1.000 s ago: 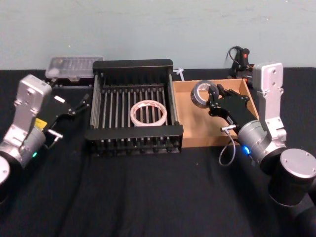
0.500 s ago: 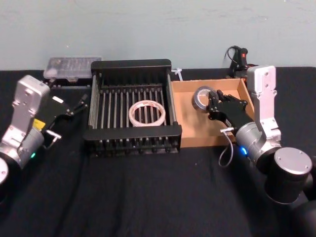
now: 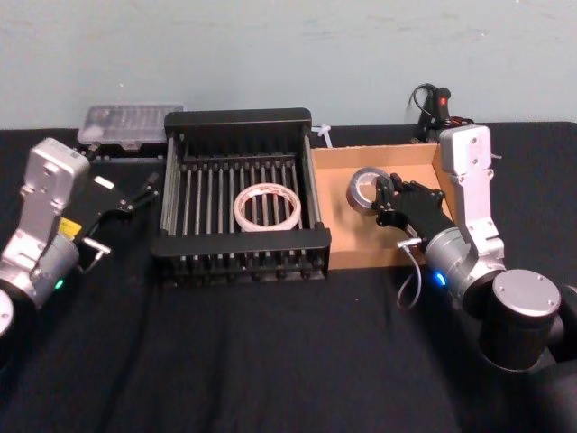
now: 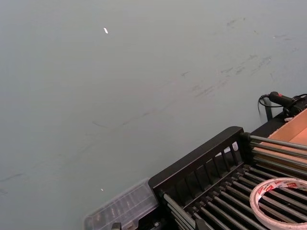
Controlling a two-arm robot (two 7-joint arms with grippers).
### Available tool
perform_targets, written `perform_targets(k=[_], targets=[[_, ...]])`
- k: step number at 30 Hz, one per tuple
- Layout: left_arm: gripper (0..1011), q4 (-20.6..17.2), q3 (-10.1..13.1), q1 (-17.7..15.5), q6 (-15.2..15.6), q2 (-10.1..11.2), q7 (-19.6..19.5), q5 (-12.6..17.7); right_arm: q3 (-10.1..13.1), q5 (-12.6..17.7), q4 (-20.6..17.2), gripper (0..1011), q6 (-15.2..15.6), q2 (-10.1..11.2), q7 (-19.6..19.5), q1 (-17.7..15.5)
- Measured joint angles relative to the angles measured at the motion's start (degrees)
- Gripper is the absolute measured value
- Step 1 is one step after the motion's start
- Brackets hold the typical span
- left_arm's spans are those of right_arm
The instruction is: Pick up the white tape and place it into the black box , Pick up the silver tape and place it into the brown box.
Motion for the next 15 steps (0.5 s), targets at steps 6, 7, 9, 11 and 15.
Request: perform_targets(k=[6, 7, 9, 11, 15], targets=[[1001, 0.0, 0.0, 0.0, 0.0, 0.0, 0.0, 0.0, 0.0, 0.01, -0.01, 171, -0.01, 0.01, -0.03, -0.03], [1001, 0.0, 0.0, 0.0, 0.0, 0.0, 0.0, 0.0, -0.01, 0.01, -0.03, 172, -0.01, 0.02, -0.05, -0.03], [1001, 0.0, 0.0, 0.0, 0.0, 0.0, 0.0, 0.0, -0.01, 0.03, -0.05, 172, -0.01, 0.02, -0.06, -0.04], [1001, 0.0, 0.0, 0.0, 0.0, 0.0, 0.0, 0.0, -0.02, 0.05, -0.09, 172, -0.01, 0.03, -0.08, -0.05], [1001, 0.01, 0.0, 0.0, 0.0, 0.0, 0.0, 0.0, -0.05, 0.09, -0.16, 235, -0.01, 0.03, -0.12, -0.07]])
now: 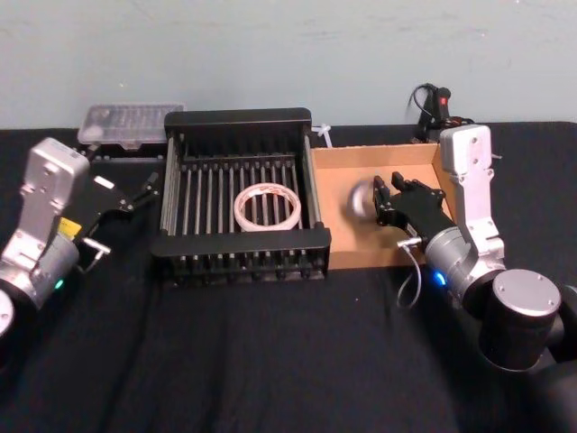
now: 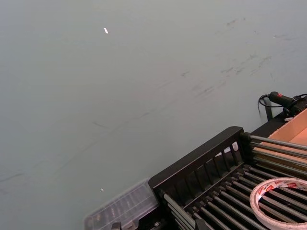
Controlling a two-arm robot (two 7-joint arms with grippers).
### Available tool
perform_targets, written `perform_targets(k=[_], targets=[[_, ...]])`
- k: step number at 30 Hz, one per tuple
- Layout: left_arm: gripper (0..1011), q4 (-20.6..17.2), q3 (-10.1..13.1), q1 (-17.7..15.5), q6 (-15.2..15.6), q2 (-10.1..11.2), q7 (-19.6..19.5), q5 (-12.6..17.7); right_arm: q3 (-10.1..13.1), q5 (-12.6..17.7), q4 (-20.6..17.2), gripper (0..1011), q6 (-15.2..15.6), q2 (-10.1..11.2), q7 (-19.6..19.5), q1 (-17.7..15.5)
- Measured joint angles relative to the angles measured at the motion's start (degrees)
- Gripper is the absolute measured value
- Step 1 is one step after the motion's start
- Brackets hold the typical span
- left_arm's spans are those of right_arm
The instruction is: Pick up the white tape and place it into the black box , Pick up the silver tape and place it into the brown box.
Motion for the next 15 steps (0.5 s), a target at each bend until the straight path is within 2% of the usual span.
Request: perform_targets(k=[10, 13, 15], targets=[[1001, 0.0, 0.0, 0.0, 0.0, 0.0, 0.0, 0.0, 0.0, 0.05, -0.06, 541, 0.0, 0.0, -0.07, -0.05], [1001, -0.01, 0.0, 0.0, 0.0, 0.0, 0.0, 0.0, 0.0, 0.08, -0.08, 670, 0.0, 0.0, -0.08, -0.06], [1001, 0.0, 0.0, 0.0, 0.0, 0.0, 0.0, 0.0, 0.0, 0.09, -0.09, 708, 0.0, 0.0, -0.08, -0.06]])
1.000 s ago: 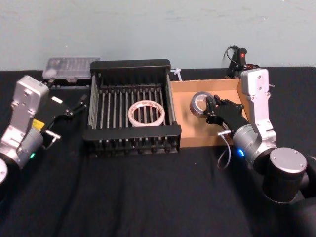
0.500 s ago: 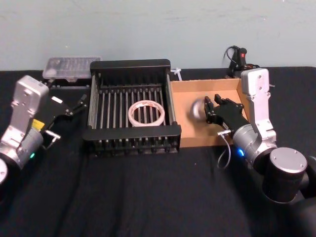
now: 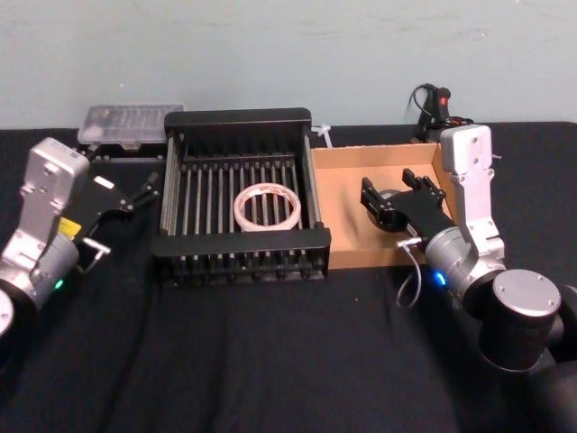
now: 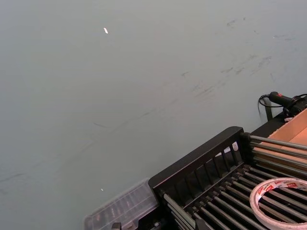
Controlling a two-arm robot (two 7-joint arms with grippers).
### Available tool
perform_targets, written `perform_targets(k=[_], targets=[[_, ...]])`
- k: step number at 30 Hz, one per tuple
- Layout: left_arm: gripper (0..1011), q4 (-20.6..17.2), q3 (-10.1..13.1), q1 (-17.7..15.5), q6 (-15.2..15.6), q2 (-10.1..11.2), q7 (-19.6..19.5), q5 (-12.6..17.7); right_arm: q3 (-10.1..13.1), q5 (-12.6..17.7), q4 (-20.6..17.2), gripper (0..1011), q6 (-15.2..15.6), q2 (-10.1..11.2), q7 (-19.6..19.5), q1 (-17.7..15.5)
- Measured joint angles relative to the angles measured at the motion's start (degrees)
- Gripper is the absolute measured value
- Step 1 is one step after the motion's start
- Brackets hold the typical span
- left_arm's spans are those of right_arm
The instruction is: Pick up the white tape and place it into the black box , Pick up the silver tape and place it into the brown box.
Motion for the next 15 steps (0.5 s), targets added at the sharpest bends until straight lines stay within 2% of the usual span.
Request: perform_targets(k=[9, 15], targets=[[1001, 0.0, 0.0, 0.0, 0.0, 0.0, 0.0, 0.0, 0.0, 0.04, -0.03, 970, 0.0, 0.0, 0.0, 0.0], [1001, 0.0, 0.0, 0.0, 0.0, 0.0, 0.0, 0.0, -0.03, -0.2, -0.46, 1002, -0.31, -0.01, -0.07, -0.34]])
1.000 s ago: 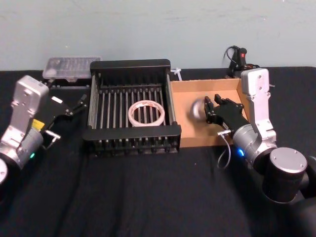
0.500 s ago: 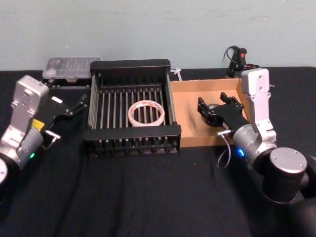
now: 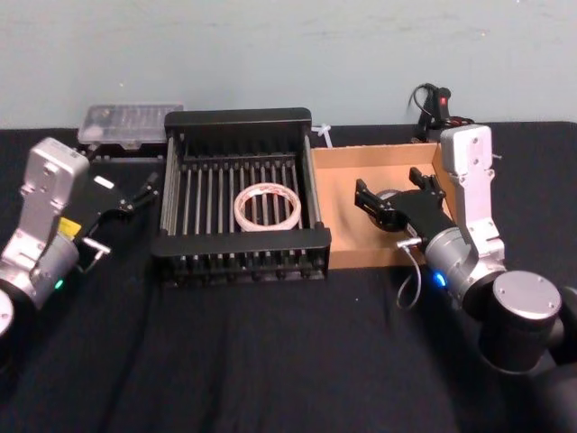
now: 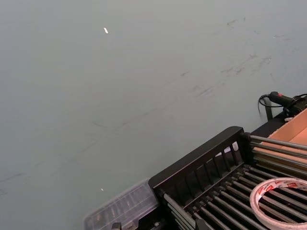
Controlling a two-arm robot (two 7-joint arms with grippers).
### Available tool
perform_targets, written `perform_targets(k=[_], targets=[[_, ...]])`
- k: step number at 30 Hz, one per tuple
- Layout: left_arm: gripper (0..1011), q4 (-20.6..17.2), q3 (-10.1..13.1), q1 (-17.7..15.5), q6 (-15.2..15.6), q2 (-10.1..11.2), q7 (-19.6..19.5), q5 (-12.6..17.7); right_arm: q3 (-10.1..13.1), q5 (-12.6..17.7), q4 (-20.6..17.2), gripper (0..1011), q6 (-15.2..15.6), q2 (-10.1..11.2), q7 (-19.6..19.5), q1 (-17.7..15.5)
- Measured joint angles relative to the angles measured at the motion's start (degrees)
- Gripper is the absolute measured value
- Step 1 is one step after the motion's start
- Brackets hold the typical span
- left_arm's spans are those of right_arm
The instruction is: Pick up the white tape and place it into the black box , Pick up the silver tape and place it into the brown box.
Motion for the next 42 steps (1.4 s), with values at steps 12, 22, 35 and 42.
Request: perform_targets(k=[12, 22, 35, 42], targets=[[1001, 0.0, 0.0, 0.0, 0.0, 0.0, 0.0, 0.0, -0.26, -5.19, -4.27, 1002, -4.88, 0.03, -2.82, -3.9], [1001, 0.0, 0.0, 0.0, 0.0, 0.0, 0.0, 0.0, 1.12, -8.14, -6.01, 1002, -10.13, -1.23, -4.91, -7.13], [1001, 0.0, 0.0, 0.0, 0.0, 0.0, 0.0, 0.0, 2.31, -9.18, -8.18, 1002, -11.65, -1.31, -3.27, -9.77], [1001, 0.0, 0.0, 0.0, 0.0, 0.0, 0.0, 0.0, 2.73, -9.17, -9.22, 1002, -11.28, -1.16, -2.49, -11.05]])
